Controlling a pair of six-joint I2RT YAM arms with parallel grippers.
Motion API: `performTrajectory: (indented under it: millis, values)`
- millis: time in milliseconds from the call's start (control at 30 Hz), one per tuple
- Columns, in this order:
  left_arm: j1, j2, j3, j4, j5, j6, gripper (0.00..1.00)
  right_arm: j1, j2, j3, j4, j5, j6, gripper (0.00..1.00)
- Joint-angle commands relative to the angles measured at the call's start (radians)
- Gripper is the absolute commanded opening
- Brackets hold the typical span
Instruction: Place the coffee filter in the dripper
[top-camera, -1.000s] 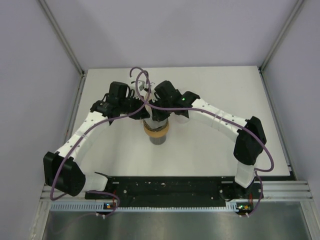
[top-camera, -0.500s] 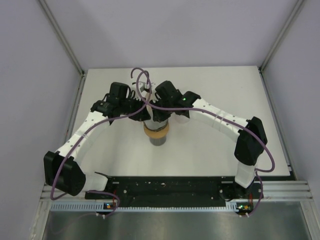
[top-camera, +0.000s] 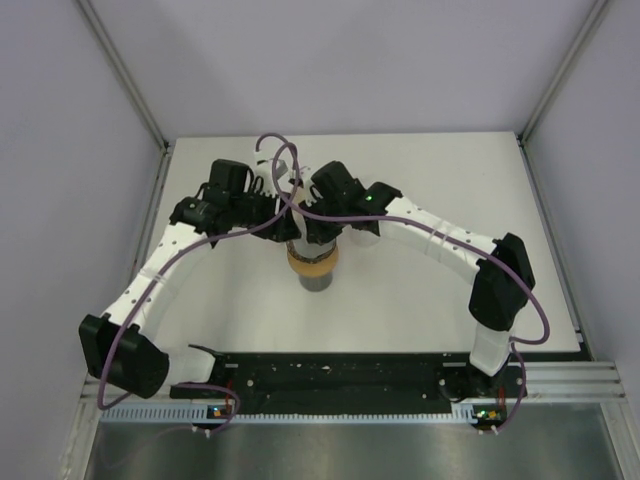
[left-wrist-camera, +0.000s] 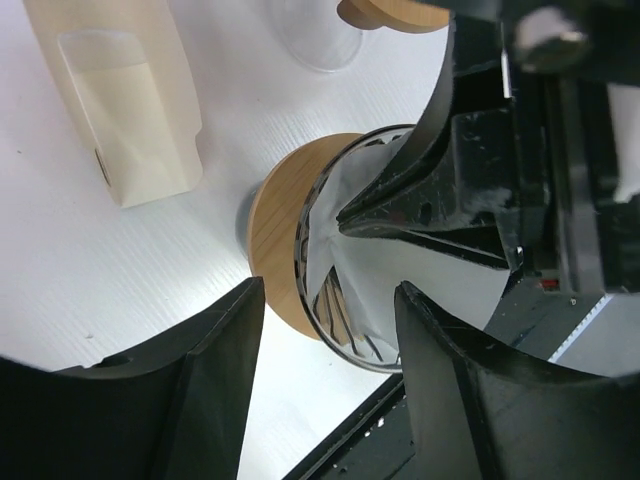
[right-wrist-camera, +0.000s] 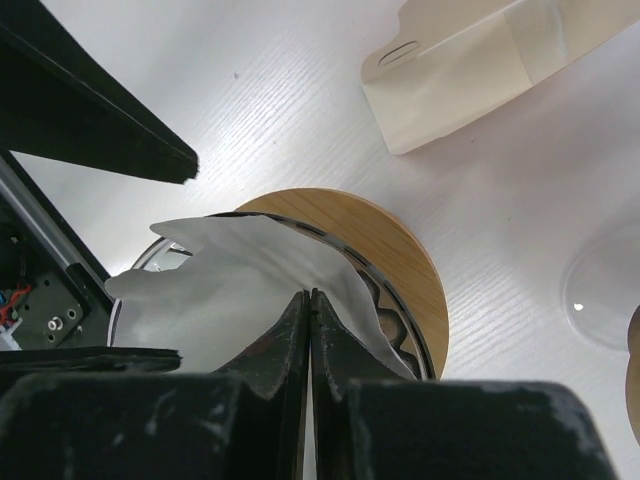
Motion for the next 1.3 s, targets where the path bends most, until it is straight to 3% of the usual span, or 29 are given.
performTrajectory:
  millis: [0,300,633,833,1267]
  values:
    - [0.019,-0.064,0.056,0.009,0.025,0.038,0.61,0.002,-0.036,0.061,-0.018,-0.008,-0.043,0.0]
    - [0.108,-0.065,0.074,0.018,0.071,0.033,0.63,0.002,-0.061,0.112,-0.04,-0.033,-0.087,0.0]
    - [0.127,-0.053,0.06,0.037,0.102,0.017,0.63,0.018,-0.046,0.11,-0.066,-0.033,-0.078,0.0]
    - [0.167,-0.058,0.042,0.037,0.125,-0.005,0.63,0.107,0.036,0.138,-0.168,0.12,-0.091,0.0]
    - [0.204,-0.078,-0.117,0.086,0.203,-0.16,0.56,0.121,0.192,0.181,-0.228,0.231,-0.06,0.0]
